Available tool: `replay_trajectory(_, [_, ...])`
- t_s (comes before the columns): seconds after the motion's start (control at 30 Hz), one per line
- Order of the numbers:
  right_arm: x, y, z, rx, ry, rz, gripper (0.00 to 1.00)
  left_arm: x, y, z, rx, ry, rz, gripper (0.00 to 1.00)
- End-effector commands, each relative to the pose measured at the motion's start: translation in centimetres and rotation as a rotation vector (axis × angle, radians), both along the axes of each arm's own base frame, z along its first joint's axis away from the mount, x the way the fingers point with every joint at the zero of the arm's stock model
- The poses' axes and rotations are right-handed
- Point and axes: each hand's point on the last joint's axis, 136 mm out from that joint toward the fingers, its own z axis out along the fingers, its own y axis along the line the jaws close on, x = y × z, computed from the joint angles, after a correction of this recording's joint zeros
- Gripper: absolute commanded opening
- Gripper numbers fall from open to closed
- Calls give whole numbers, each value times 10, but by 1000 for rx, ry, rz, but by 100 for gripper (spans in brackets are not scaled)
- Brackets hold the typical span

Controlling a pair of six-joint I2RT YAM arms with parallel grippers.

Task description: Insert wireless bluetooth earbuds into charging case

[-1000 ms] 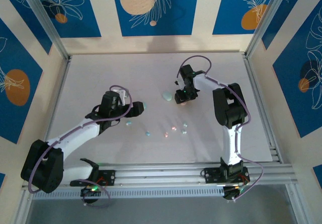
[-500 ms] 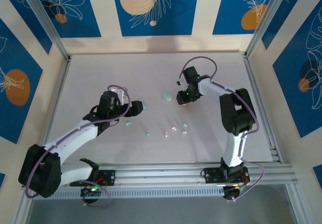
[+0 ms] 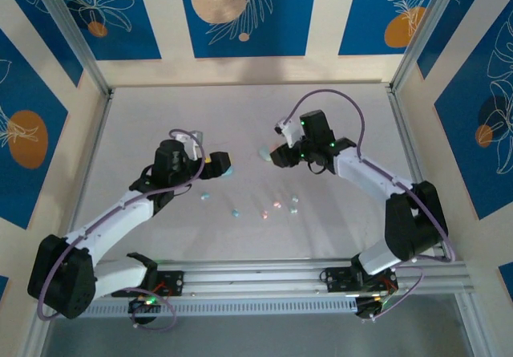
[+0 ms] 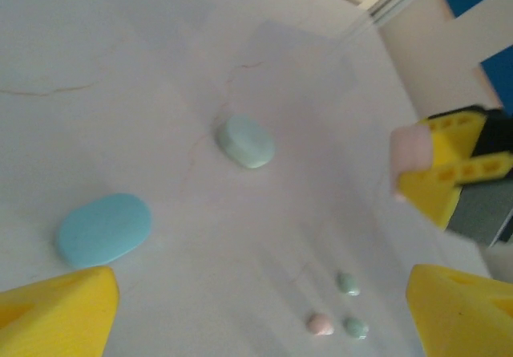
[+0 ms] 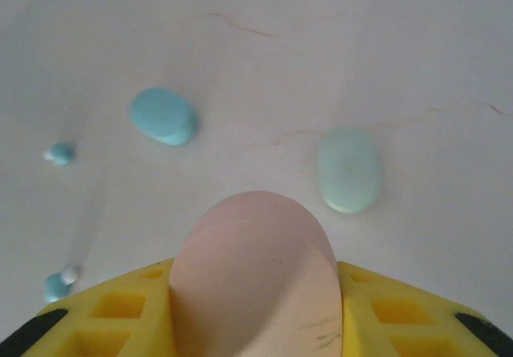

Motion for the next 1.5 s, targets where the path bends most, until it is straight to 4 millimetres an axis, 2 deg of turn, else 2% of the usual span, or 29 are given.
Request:
replay_trajectory(0.0, [-19, 25, 35, 79, -205, 195, 28, 0, -26, 35, -150, -33, -85, 91])
replay_trajectory(0.17, [-40, 40, 47, 78, -380, 319, 28, -9, -55, 51, -213, -31, -174, 88])
replay_trajectory(0.23, [-46, 44, 48, 67, -421, 351, 28, -13, -66, 56, -219, -33, -210, 80])
replay_trajectory(0.3, [-47, 47, 49, 58, -450, 358, 28, -15, -74, 57, -220, -21, -237, 78])
replay_trajectory(0.53, [-50, 51, 54, 72, -472, 376, 29, -23, -98, 54, -194, -6, -310, 78])
replay_trajectory(0.6, [-51, 53, 59, 87, -484, 375, 30, -22, -101, 50, -180, 13, -314, 78])
replay_trajectory(0.9, [-55, 54, 60, 110, -476, 389, 30, -19, -109, 46, -177, 31, -326, 61])
replay_trajectory(1.17, [-57, 55, 64, 125, -479, 393, 31, -20, -115, 42, -175, 50, -353, 38])
replay_trajectory(1.47, [-57, 55, 70, 140, -497, 381, 34, -20, -115, 43, -177, 54, -355, 36])
